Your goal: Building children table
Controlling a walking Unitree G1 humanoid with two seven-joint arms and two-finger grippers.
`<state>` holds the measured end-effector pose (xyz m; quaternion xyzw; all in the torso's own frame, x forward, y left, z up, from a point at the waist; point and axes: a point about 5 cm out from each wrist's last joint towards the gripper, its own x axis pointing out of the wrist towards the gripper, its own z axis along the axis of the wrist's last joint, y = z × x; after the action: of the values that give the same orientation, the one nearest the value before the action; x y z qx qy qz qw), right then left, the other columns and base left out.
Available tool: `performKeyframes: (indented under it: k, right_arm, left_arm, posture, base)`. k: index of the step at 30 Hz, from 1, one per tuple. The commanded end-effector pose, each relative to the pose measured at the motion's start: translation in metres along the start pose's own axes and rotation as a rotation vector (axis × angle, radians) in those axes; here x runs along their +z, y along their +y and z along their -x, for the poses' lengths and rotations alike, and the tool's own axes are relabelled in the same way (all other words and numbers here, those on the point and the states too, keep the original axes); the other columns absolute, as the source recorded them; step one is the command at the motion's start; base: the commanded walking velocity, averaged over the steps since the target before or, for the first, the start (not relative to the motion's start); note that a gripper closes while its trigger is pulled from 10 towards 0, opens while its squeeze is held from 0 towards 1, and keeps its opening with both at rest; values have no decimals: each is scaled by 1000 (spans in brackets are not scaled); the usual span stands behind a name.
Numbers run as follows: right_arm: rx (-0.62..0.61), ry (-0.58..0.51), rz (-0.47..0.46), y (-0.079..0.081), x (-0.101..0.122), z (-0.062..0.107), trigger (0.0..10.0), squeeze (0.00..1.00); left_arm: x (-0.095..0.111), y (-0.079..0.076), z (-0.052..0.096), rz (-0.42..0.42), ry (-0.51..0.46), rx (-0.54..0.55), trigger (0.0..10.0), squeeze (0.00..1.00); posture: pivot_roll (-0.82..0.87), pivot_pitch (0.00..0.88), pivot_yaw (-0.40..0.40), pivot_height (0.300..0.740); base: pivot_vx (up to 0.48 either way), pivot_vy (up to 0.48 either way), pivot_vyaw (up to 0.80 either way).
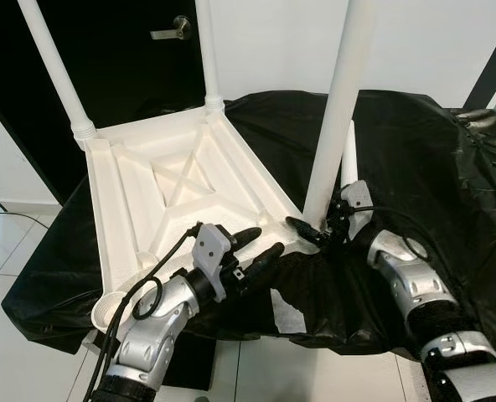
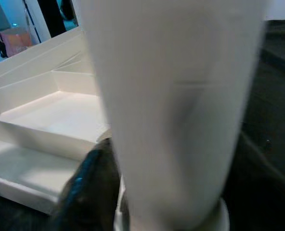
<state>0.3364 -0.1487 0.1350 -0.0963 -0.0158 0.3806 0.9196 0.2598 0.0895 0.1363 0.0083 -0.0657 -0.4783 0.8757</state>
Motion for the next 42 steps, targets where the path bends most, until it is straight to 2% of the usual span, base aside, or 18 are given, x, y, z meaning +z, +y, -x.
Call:
performKeyframes:
  k: [1, 7, 9, 12, 13, 14, 15, 19, 21, 25, 27, 28, 29, 30, 31, 33, 36, 42]
  right_arm:
    - [52, 32, 8, 5, -6, -3, 0, 0]
    - [50, 36, -15, 2, -8, -3, 0, 0]
    - [41, 14, -73, 6, -9, -5, 0, 0]
    - [31, 5, -83, 10, -9, -7, 0, 0]
    - [-6, -2, -103, 12, -9, -9, 4471, 0]
    - [-32, -4, -114, 13, -10, -10, 4471, 0]
    - [-92, 10, -114, 16, -12, -12, 10000, 0]
    - [-169, 29, -125, 20, -14, -16, 10000, 0]
    - [-342, 53, -173, 22, -16, -20, 10000, 0]
    - [-401, 57, -185, 23, -16, -20, 10000, 0]
    - [-550, 54, -200, 29, -14, -21, 10000, 0]
    - [-550, 54, -200, 29, -14, -21, 10000, 0]
    - [-690, 62, -257, 42, -14, -23, 10000, 0]
    - [-723, 67, -278, 46, -14, -23, 10000, 0]
    - [-723, 67, -278, 46, -14, -23, 10000, 0]
    - [-725, 55, -346, 60, -14, -28, 10000, 0]
    - [-701, 37, -306, 65, -9, -30, 10000, 0]
    - [-698, -2, -331, 65, -2, -29, 10000, 0]
  left_arm:
    - [-2, -3, -1, 1, 14, -81, 10000, 0]
    - [-2, -3, -2, -1, 13, -81, 10000, 0]
    - [-1, -4, -3, -2, 10, -80, 10000, 0]
    - [-1, -4, -2, -2, 9, -79, 10000, 0]
    - [-1, -4, -2, 1, 6, -76, 10000, 0]
    - [-1, -4, -2, 3, 4, -74, 10000, 0]
    - [-1, -5, -2, 6, 3, -74, 10000, 0]
    - [-1, -6, -2, 9, 4, -76, 10000, 0]
    - [-2, -8, -2, 13, 4, -82, 10000, 0]
    - [-2, -9, -1, 14, 4, -84, 10000, 0]
    - [-2, -10, -1, 20, 2, -85, 10000, 0]
    - [-2, -10, -1, 20, 2, -85, 10000, 0]
    - [-2, -11, -1, 23, 1, -85, 10000, 0]
    - [-2, -11, -1, 23, 1, -84, 10000, 0]
    - [-2, -11, -1, 23, 1, -84, 10000, 0]
    - [-2, -11, 0, 24, -1, -82, 10000, 0]
    - [-1, -11, 1, 26, -2, -80, 10000, 0]
    - [-1, -12, 3, 32, -1, -82, 10000, 0]
  posture:
    - [-4, 0, 21, 740]
    - [-1, 0, 17, 740]
    - [1, 0, 14, 740]
    - [0, 0, 10, 740]
    - [0, 0, 9, 740]
    - [0, 0, 9, 740]
    - [-2, 0, 8, 740]
    - [-4, 0, 7, 740]
    - [-6, 0, 5, 740]
    - [-6, 0, 4, 740]
    - [-6, 0, 2, 740]
    - [-6, 0, 2, 740]
    - [-2, 0, -2, 740]
    - [-2, 0, -2, 740]
    - [-2, 0, -2, 740]
    - [4, 0, -3, 740]
    - [3, 0, -2, 740]
    - [-1, 0, 2, 740]
  base:
    - [0, 0, 0]
    - [0, 0, 0]
    - [0, 0, 0]
    - [0, 0, 0]
    - [0, 0, 0]
    - [0, 0, 0]
    - [0, 0, 0]
    - [0, 0, 0]
    - [0, 0, 0]
    - [0, 0, 0]
    - [0, 0, 0]
    - [0, 0, 0]
    - [0, 0, 0]
    - [0, 0, 0]
    - [0, 0, 0]
    - [0, 0, 0]
    - [0, 0, 0]
    - [0, 0, 0]
